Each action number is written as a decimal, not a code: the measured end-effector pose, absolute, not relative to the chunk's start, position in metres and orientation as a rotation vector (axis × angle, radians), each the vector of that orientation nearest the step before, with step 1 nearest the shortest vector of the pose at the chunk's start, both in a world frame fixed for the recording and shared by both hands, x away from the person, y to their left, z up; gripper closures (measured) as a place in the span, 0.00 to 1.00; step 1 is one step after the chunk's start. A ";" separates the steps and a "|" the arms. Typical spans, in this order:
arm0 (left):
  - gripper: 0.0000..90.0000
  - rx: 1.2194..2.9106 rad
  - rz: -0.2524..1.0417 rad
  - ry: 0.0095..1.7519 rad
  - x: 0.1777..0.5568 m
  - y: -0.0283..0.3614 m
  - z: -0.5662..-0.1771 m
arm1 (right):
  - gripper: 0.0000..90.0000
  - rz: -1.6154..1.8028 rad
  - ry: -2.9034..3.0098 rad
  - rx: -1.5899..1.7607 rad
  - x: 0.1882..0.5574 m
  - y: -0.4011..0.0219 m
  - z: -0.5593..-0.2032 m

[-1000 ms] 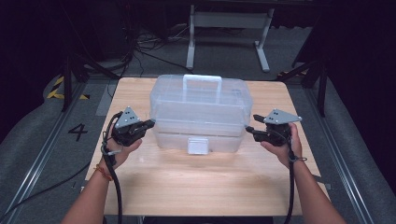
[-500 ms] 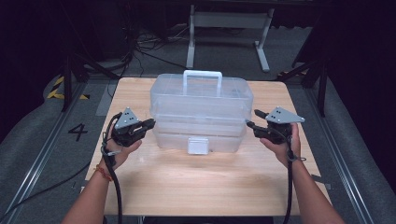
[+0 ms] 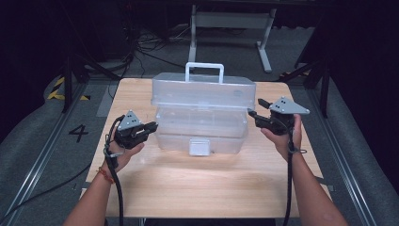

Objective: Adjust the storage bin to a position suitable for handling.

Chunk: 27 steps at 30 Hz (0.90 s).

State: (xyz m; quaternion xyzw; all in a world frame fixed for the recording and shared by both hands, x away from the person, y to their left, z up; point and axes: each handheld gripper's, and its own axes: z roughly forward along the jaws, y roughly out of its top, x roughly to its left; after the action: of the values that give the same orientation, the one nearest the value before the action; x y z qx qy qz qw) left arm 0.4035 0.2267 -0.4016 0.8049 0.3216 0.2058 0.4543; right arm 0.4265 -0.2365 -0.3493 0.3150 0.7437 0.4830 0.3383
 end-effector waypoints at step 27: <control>0.89 1.964 0.486 0.754 0.402 0.227 -0.407 | 0.76 1.234 1.833 0.812 0.468 -0.226 -0.327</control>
State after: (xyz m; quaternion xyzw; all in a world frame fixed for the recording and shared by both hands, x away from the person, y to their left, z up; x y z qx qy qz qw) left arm 0.4015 0.2266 -0.4074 0.8021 0.3078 0.1986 0.4717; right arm 0.4676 -0.2263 -0.3268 0.3184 0.7192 0.4839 0.3837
